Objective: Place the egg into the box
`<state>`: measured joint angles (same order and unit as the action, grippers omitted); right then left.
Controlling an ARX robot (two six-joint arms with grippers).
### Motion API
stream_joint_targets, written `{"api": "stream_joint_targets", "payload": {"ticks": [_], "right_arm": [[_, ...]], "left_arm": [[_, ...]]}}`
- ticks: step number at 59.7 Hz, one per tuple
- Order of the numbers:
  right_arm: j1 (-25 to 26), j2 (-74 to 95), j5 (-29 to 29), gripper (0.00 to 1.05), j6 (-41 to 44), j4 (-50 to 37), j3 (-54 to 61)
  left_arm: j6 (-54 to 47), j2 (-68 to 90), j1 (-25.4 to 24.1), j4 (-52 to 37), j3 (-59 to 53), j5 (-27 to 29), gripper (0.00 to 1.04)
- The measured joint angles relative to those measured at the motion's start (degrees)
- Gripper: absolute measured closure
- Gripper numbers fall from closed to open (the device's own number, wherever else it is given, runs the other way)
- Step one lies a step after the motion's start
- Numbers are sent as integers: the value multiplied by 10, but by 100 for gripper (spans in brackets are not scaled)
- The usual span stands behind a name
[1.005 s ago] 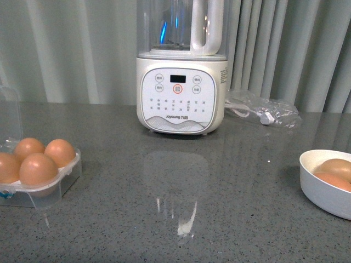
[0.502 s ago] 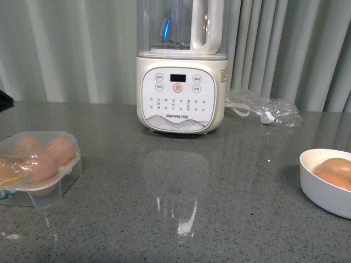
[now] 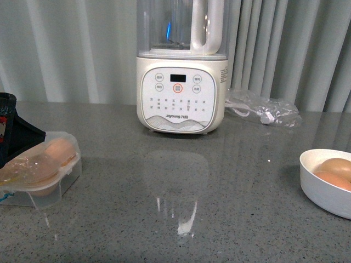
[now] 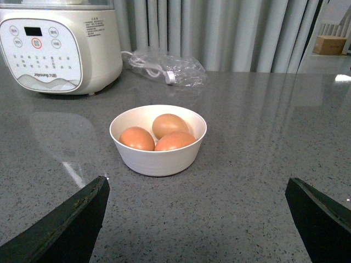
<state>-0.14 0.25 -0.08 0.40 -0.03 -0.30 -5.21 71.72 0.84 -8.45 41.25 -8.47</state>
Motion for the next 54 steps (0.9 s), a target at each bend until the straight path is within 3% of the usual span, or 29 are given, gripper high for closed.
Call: {"api": "stream_joint_targets", "payload": {"ticks": [22, 50, 54], "right_arm": [[0, 0, 0, 7, 0, 0, 0], [0, 0, 0, 7, 0, 0, 0], [0, 0, 0, 7, 0, 0, 0]], "left_arm": [[-67, -121, -27, 12, -25, 40, 7], [-162, -299, -197, 105, -132, -68, 7], [-132, -313, -217, 44, -164, -106, 14]]}}
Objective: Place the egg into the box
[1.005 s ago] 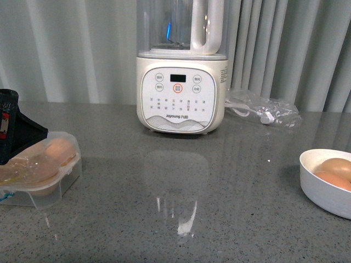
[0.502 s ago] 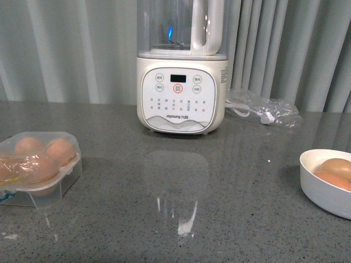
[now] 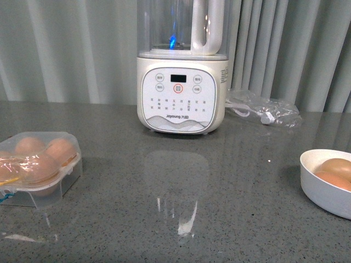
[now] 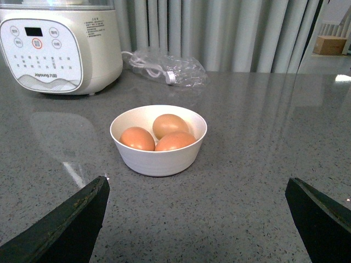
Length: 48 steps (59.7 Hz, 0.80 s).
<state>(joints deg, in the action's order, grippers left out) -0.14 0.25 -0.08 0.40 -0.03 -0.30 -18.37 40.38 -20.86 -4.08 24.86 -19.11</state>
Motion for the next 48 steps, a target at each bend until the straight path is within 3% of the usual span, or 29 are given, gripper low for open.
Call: {"api": "stream_joint_targets", "payload": {"ticks": [3, 8, 29, 42, 48], "right_arm": [[0, 0, 0, 7, 0, 0, 0], [0, 0, 0, 7, 0, 0, 0], [0, 0, 0, 7, 0, 0, 0], [0, 0, 0, 7, 0, 0, 0], [0, 0, 0, 7, 0, 0, 0]], "left_arm": [[53, -19, -7, -84, -44, -17, 23], [124, -52, 2, -146, -91, -8, 37], [178, -152, 100, -136, -175, 88, 100], [183, -195, 135, -118, -199, 121, 101], [183, -214, 182, -105, -207, 182, 101]]}}
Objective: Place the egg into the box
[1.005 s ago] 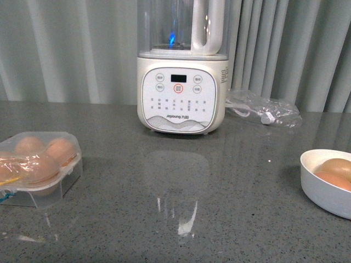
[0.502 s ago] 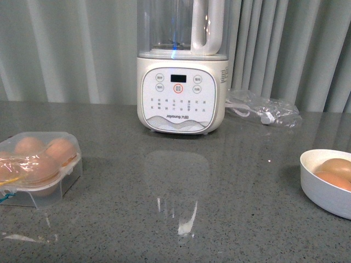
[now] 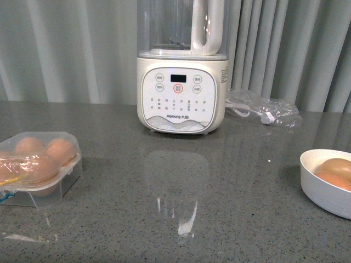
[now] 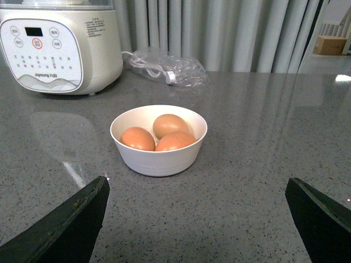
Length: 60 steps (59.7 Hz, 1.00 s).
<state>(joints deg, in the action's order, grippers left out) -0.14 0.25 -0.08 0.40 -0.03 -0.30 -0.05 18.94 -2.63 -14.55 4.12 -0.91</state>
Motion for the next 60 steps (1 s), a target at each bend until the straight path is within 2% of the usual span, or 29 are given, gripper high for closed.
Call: {"api": "stream_joint_targets", "payload": {"ticks": [9, 33, 41, 60], "right_arm": [[0, 0, 0, 7, 0, 0, 0], [0, 0, 0, 7, 0, 0, 0], [0, 0, 0, 7, 0, 0, 0], [0, 0, 0, 7, 0, 0, 0]], "left_arm": [[0, -27, 27, 14, -10, 7, 101], [0, -88, 26, 41, -25, 9, 101], [1, -168, 26, 139, -25, 10, 101], [1, -187, 26, 145, -25, 9, 101]]}}
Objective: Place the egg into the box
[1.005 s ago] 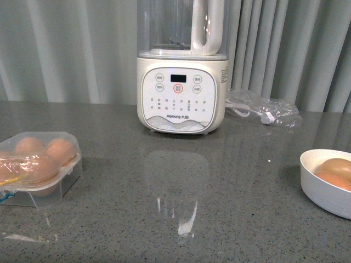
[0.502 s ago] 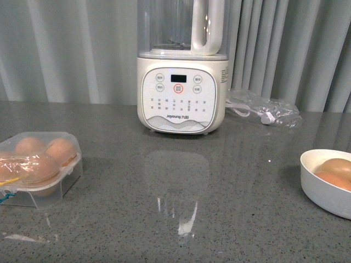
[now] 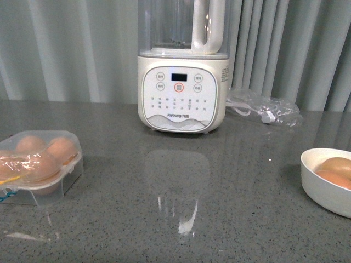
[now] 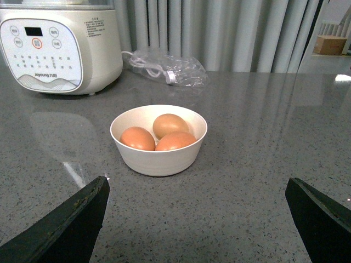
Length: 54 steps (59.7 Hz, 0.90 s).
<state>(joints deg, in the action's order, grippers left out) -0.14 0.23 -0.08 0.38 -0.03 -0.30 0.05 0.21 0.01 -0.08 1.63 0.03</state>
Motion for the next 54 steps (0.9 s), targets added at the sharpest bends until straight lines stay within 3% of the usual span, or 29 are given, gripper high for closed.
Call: {"api": "stream_joint_targets", "payload": {"ticks": [4, 28, 34, 54], "right_arm": [[0, 0, 0, 7, 0, 0, 0], [0, 0, 0, 7, 0, 0, 0], [0, 0, 0, 7, 0, 0, 0], [0, 0, 0, 7, 0, 0, 0]], "left_arm": [[1, 0, 0, 0, 0, 0, 95], [1, 0, 0, 0, 0, 0, 29], [1, 0, 0, 0, 0, 0, 6], [1, 0, 0, 0, 0, 0, 7]]}}
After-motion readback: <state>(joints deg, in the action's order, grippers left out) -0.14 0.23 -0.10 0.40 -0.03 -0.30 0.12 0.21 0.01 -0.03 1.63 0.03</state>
